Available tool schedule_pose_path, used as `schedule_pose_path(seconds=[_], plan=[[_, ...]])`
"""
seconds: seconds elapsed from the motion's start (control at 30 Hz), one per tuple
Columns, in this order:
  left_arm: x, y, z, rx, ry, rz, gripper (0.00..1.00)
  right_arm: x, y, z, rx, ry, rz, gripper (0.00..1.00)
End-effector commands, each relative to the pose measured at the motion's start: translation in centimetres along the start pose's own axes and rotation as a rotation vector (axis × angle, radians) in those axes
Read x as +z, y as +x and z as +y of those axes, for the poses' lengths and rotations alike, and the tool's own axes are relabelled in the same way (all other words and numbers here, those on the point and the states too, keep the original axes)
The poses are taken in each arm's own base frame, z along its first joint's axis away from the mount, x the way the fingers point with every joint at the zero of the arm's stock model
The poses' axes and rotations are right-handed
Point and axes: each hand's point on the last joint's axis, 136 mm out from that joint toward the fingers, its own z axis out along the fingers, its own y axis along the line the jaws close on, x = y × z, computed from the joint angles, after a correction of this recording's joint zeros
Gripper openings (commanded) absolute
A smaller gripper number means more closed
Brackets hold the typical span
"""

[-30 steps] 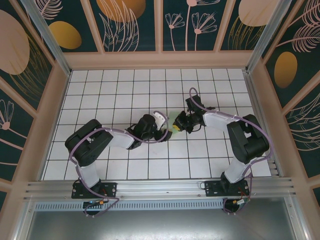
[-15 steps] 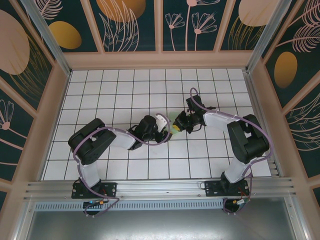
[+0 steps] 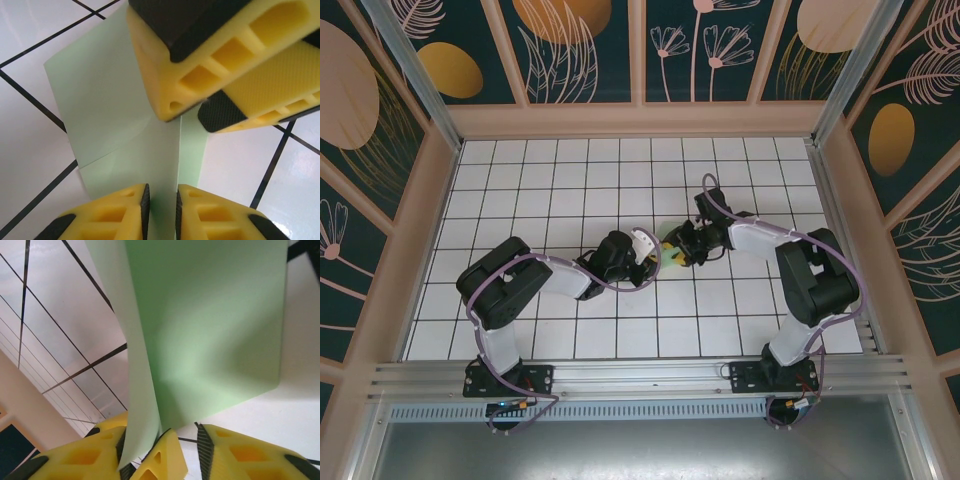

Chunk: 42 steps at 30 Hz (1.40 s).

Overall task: Fold a paper plane with a square sheet of paper (pick it up from the middle)
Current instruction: Fourth fold the wing at the center of the table.

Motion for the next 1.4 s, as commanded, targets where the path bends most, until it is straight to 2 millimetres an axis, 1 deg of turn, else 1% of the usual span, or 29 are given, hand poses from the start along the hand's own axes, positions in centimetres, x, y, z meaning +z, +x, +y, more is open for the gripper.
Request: schedule_pose_path(seconds=[0.0, 0.13, 0.27, 0.33, 0.43, 0.47, 0.57, 0.73, 0.97, 1.17, 1.37], plan=[[0.5, -0.3, -0.6, 0.008, 0.026, 0.000, 0.21, -1.0, -1.2, 0.1, -0.010, 0.014, -0.037, 0.51], [0.7, -0.3, -1.0, -0.024, 0.049, 0.016, 0.17, -2.4, -2.9, 0.6, -0.082, -0.001, -0.106, 0.61], [0.7, -0.3, -1.2, -0.071, 0.063, 0.046, 0.13, -4.2, -4.2, 1.8, -0.213, -0.057, -0.181, 0.63], [0.7, -0.2, -1.4, -0.103, 0.071, 0.072, 0.11, -5.1, -4.3, 2.4, -0.288, -0.099, -0.209, 0.63], [0.7, -0.3, -2.0, -0.160, 0.096, 0.106, 0.08, -6.1, -4.4, 2.6, -0.379, -0.126, -0.251, 0.63], [0.6, -0.4, -2.1, -0.180, 0.104, 0.114, 0.07, -6.3, -4.4, 2.4, -0.400, -0.124, -0.266, 0.63], [0.4, -0.6, -2.6, -0.245, 0.124, 0.135, 0.06, -6.9, -3.9, 2.3, -0.479, -0.171, -0.288, 0.63], [0.7, -1.0, -3.2, -0.354, 0.153, 0.164, 0.05, -6.4, -2.7, 1.5, -0.528, -0.224, -0.248, 0.57], [1.1, -1.0, -3.7, -0.496, 0.175, 0.187, 0.04, -5.8, -2.0, 0.3, -0.566, -0.244, -0.236, 0.49], [1.2, -0.7, -3.8, -0.579, 0.185, 0.165, 0.04, -4.6, -1.7, -0.5, -0.560, -0.250, -0.192, 0.48], [1.2, -0.3, -3.7, -0.617, 0.175, 0.166, 0.04, -3.6, -1.8, -1.3, -0.547, -0.235, -0.166, 0.47]])
